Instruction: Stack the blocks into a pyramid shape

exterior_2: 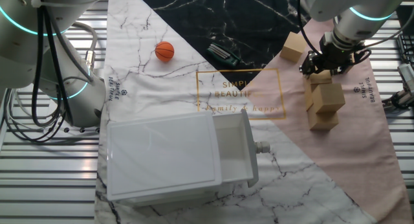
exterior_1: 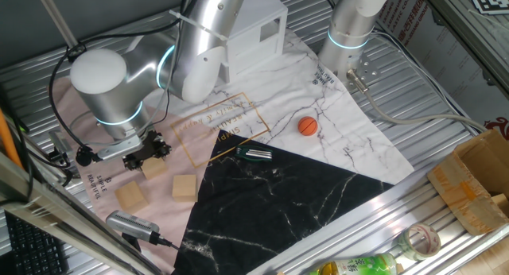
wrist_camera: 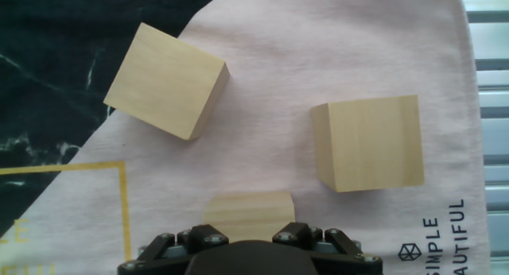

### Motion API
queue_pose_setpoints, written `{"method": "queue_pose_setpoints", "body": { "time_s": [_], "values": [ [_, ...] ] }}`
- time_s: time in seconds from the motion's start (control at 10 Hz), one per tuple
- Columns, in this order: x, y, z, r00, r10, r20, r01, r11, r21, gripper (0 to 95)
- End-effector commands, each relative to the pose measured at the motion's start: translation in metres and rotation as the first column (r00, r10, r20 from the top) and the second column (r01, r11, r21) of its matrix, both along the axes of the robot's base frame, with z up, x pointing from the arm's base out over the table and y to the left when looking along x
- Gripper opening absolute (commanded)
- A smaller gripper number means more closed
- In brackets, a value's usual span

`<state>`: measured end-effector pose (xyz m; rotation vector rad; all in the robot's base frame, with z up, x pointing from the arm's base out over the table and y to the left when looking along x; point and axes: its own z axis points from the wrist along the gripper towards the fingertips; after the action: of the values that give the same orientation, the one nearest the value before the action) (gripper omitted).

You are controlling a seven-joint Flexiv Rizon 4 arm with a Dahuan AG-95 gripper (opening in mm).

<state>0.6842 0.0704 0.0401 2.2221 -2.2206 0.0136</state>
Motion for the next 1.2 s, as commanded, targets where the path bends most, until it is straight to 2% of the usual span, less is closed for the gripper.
{"method": "queue_pose_setpoints", "body": {
  "time_s": [0.1, 0.2, 0.3, 0.8, 1.2],
  "values": [
    [0.0001, -0.0001, 0.0000, 1.000, 0.004, -0.002, -0.004, 1.000, -0.001, 38.0],
    [0.0001, -0.0002, -0.0001, 1.000, 0.004, -0.003, -0.004, 1.000, -0.001, 38.0],
    [0.0001, -0.0002, -0.0001, 1.000, 0.000, -0.003, 0.000, 1.000, 0.000, 57.0],
    [-0.0003, -0.0010, -0.0004, 1.000, -0.023, -0.003, 0.023, 1.000, -0.003, 57.0],
    [-0.0016, -0.0027, -0.0016, 1.000, -0.023, -0.005, 0.023, 1.000, 0.007, 57.0]
  ]
}}
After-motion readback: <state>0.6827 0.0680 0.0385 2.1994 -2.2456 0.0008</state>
